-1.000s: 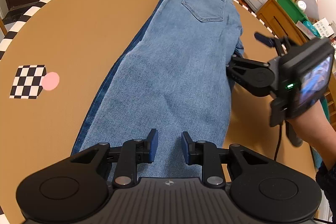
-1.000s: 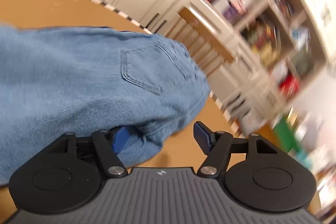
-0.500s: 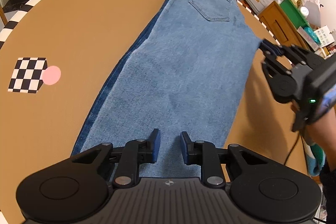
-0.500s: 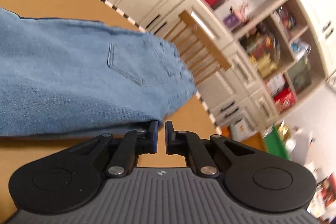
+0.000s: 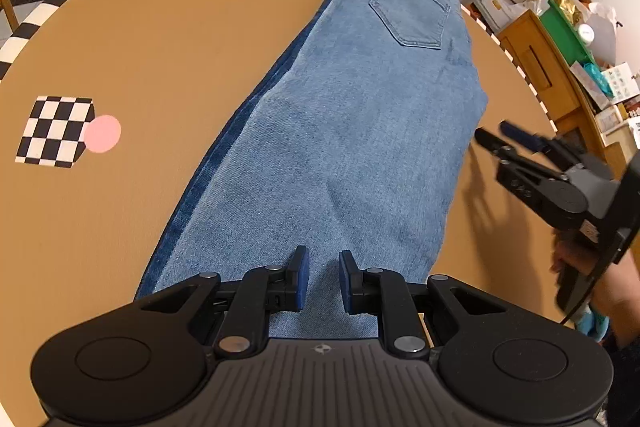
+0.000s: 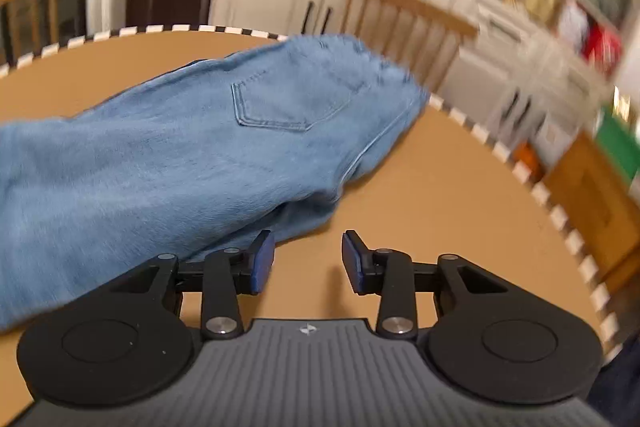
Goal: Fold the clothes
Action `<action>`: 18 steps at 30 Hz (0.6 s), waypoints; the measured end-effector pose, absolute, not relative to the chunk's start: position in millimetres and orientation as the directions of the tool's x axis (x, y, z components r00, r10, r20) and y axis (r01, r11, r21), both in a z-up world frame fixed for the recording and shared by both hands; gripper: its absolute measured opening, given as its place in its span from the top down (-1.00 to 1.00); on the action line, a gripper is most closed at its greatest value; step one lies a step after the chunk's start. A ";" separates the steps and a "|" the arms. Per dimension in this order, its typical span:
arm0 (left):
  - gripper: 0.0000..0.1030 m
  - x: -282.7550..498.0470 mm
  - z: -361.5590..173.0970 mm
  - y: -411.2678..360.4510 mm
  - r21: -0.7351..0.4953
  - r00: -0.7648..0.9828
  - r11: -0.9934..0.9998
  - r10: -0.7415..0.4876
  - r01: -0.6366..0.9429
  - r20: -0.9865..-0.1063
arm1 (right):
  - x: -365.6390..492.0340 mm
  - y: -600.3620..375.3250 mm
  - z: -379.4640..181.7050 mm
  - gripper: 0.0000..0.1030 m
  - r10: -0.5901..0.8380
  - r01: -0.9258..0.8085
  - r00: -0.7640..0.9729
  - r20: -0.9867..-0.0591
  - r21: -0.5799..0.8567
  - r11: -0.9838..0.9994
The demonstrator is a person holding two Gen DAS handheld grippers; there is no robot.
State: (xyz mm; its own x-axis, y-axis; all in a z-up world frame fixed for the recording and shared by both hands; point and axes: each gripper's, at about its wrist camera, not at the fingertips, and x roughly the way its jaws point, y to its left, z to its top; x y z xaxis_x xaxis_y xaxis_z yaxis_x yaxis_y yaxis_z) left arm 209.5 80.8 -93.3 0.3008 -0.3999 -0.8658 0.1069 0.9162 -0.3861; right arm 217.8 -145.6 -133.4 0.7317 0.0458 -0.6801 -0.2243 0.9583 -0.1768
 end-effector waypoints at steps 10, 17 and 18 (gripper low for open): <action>0.64 208.5 -94.7 80.7 -0.398 0.303 0.912 -0.408 0.098 -0.861 | 232.4 -155.7 -136.8 -0.27 0.056 -0.023 0.738 -0.672 0.058 0.998; 0.64 208.8 -95.2 82.1 -0.407 0.298 0.909 -0.415 0.092 -0.860 | 239.7 -133.3 -152.6 -0.26 -0.108 0.034 0.794 -0.598 -0.132 0.991; 0.64 208.8 -95.2 82.1 -0.407 0.298 0.909 -0.415 0.091 -0.860 | 242.0 -132.0 -153.6 -0.19 -0.126 0.023 0.800 -0.587 -0.180 0.983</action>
State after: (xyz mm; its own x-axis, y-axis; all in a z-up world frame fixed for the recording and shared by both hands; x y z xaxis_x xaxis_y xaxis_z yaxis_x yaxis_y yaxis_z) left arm 208.8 82.1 -95.2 0.2976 -0.4154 -0.8596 0.0915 0.9086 -0.4074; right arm 242.0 -132.0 -153.6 0.7997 -0.1260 -0.5870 0.0230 0.9835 -0.1797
